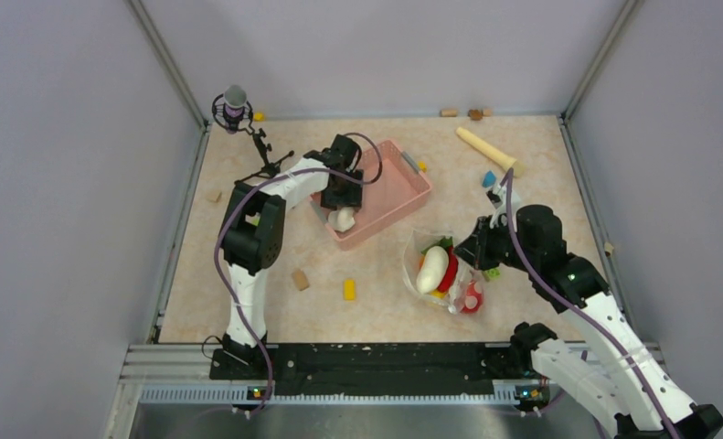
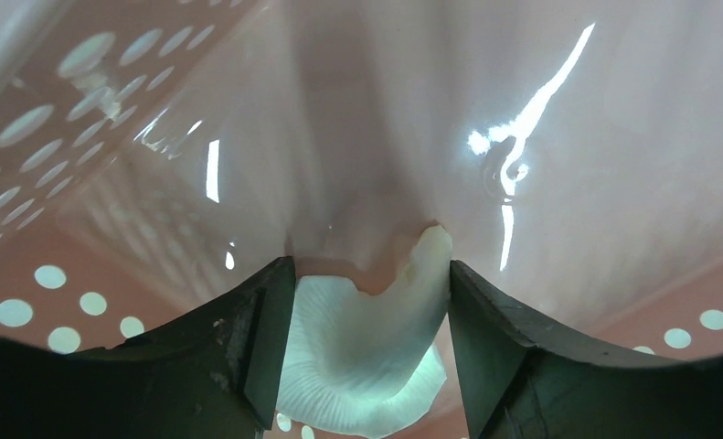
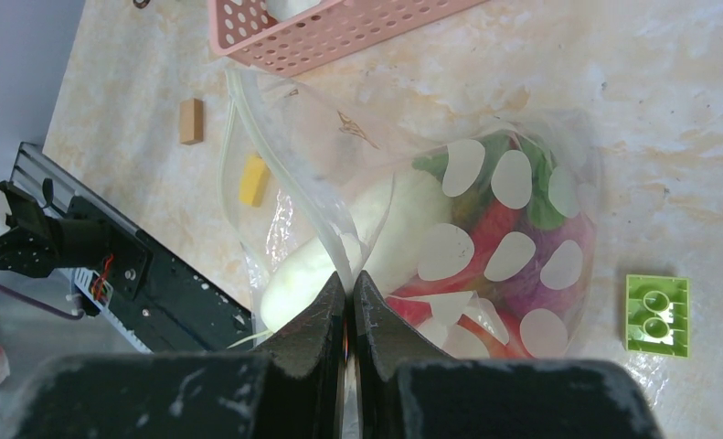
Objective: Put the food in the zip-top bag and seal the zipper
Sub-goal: Pick up the fake vegetable from the bin.
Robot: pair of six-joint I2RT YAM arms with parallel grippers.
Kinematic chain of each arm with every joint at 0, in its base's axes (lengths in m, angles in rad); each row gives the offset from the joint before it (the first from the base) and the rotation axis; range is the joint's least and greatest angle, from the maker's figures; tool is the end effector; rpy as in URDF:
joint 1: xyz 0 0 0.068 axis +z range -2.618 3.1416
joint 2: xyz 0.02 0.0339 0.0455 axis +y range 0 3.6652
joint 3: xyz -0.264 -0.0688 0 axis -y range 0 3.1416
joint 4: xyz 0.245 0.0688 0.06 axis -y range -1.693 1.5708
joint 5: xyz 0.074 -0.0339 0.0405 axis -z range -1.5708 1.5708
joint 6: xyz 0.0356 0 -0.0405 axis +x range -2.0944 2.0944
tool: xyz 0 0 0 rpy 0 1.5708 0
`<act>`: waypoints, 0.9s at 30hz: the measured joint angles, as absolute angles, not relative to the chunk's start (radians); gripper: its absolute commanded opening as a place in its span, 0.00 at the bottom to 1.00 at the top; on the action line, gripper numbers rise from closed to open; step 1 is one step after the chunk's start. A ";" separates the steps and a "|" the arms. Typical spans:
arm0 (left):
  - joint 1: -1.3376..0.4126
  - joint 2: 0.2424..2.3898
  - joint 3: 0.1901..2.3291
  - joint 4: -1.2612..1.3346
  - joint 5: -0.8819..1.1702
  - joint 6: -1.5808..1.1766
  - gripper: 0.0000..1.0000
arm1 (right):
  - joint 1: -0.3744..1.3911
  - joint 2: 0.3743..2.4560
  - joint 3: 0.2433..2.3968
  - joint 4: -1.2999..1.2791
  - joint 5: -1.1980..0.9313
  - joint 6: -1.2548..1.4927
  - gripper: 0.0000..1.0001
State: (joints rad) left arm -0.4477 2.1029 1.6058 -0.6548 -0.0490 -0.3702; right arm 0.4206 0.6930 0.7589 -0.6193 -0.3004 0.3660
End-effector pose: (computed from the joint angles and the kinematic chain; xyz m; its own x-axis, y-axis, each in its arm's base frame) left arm 0.3996 -0.1900 0.1768 -0.9177 0.0398 -0.3954 0.0884 0.9905 -0.1054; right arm 0.1320 0.0706 0.3014 -0.6698 0.0749 -0.7387 -0.4071 0.7950 0.4497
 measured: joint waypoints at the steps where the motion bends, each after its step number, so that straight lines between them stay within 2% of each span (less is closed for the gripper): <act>1: -0.448 2.103 1.603 -0.651 -0.047 -0.370 0.61 | 0.421 0.693 0.759 -0.619 -0.300 0.366 0.05; 5: -0.448 2.103 1.596 -0.633 -0.032 -0.370 0.49 | 0.421 0.687 0.759 -0.619 -0.299 0.366 0.05; 7: -0.452 2.103 1.592 -0.629 -0.022 -0.375 0.46 | 0.421 0.687 0.759 -0.620 -0.299 0.366 0.05; 15: -0.460 2.101 1.581 -0.627 -0.017 -0.383 0.17 | 0.421 0.687 0.759 -0.620 -0.297 0.360 0.05; 21: -0.467 2.097 1.576 -0.628 -0.015 -0.386 0.00 | 0.421 0.687 0.759 -0.620 -0.297 0.360 0.05; 27: -0.472 2.090 1.571 -0.628 -0.016 -0.387 0.00 | 0.421 0.687 0.759 -0.620 -0.297 0.359 0.05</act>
State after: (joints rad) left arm -0.4717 2.0899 1.5715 -0.6285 -0.0158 -0.3874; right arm 0.4206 0.6868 0.7589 -0.6201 -0.2966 0.3592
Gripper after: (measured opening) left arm 0.088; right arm 0.047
